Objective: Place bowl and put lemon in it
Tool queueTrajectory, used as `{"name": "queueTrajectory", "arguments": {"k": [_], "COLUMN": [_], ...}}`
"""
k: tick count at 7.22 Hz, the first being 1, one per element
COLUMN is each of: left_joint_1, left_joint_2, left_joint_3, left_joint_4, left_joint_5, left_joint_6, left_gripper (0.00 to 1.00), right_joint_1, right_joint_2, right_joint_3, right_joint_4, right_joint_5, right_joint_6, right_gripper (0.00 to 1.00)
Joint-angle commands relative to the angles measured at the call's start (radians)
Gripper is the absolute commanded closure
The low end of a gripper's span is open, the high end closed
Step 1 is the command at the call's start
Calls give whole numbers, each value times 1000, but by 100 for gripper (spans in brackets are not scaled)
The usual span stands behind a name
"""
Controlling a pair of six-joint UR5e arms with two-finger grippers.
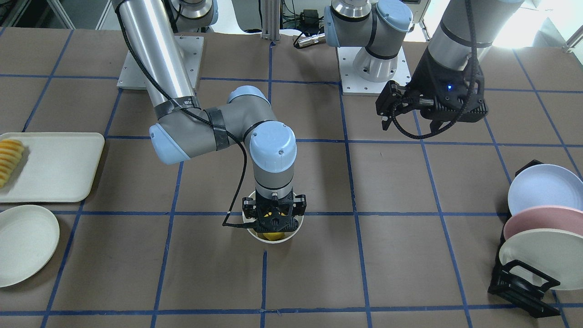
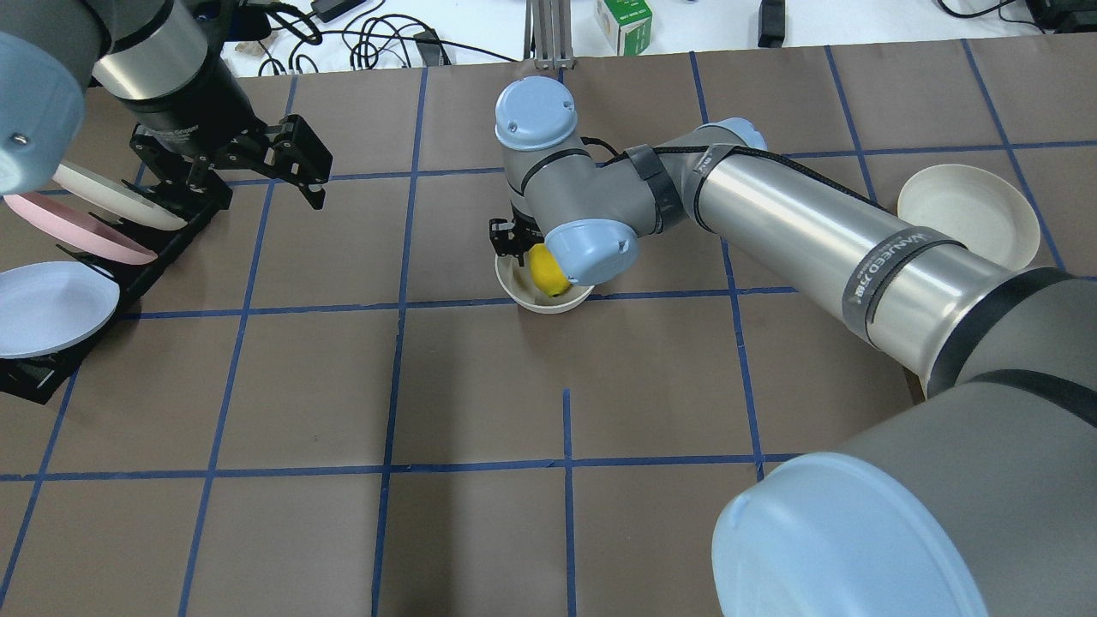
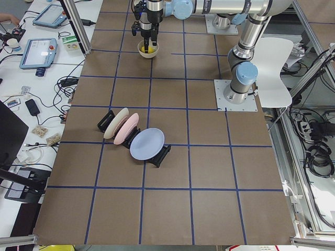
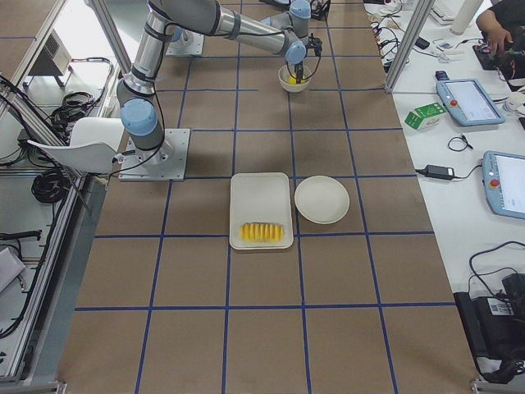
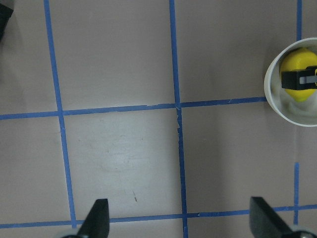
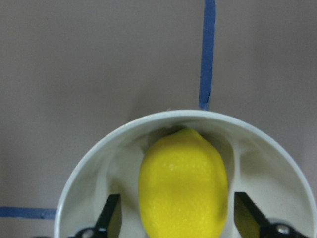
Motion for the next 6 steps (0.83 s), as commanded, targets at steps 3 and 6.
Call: {"name": "queueTrajectory", "arguments": {"k": [3, 6], "left_joint_1": [-1, -1], "left_joint_2": [0, 0], "left_joint_3": [-1, -3], "left_joint_4": [1, 0], "left_joint_5": [-4, -3], "left_joint_6": [2, 0], "left_gripper": [0, 0], "right_joint_1": [-14, -217], "right_joint_2": [-232, -454], "right_joint_3": [0, 0], "right_joint_4": [241, 486], "right_joint_5": [3, 2], "right_joint_6": [-10, -168], "right_gripper": [0, 0]}}
